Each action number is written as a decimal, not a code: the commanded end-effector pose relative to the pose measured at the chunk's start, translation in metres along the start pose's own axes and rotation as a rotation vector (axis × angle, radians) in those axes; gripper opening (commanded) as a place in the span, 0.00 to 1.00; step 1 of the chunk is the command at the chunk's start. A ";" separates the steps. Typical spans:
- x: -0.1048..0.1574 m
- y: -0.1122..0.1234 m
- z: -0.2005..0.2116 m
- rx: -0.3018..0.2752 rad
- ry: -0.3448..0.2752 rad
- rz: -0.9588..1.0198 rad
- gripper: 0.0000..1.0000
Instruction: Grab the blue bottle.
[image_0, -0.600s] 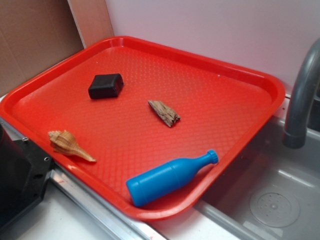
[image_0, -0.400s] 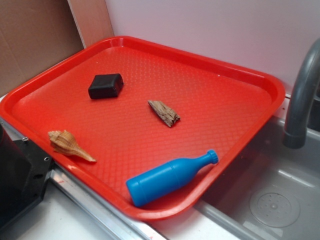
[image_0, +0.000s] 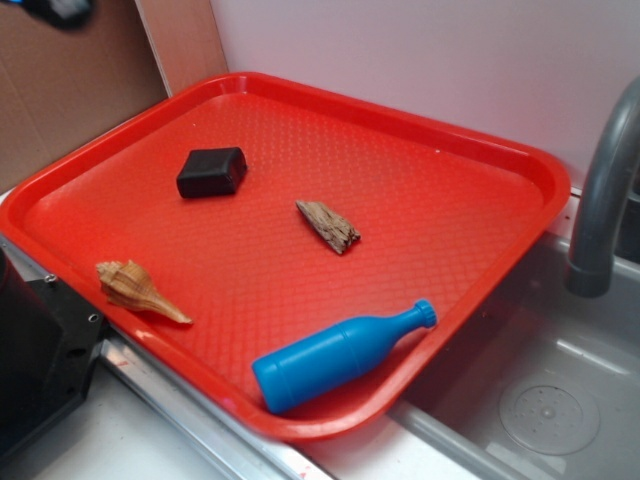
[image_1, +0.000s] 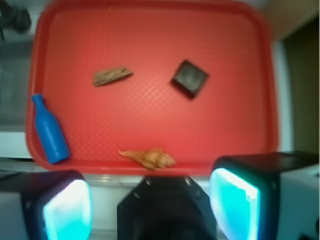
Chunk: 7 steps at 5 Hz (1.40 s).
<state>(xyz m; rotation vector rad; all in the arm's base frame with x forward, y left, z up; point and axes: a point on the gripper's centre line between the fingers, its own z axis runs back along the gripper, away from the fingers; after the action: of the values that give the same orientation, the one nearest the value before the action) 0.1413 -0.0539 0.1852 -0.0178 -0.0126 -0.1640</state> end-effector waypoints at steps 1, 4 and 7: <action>0.023 -0.065 -0.054 -0.007 -0.034 -0.184 1.00; 0.014 -0.090 -0.077 -0.116 -0.146 -0.183 1.00; 0.023 -0.124 -0.097 -0.137 -0.136 -0.280 1.00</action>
<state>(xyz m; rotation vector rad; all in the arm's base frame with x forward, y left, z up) 0.1393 -0.1711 0.0734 -0.1262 -0.0835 -0.4410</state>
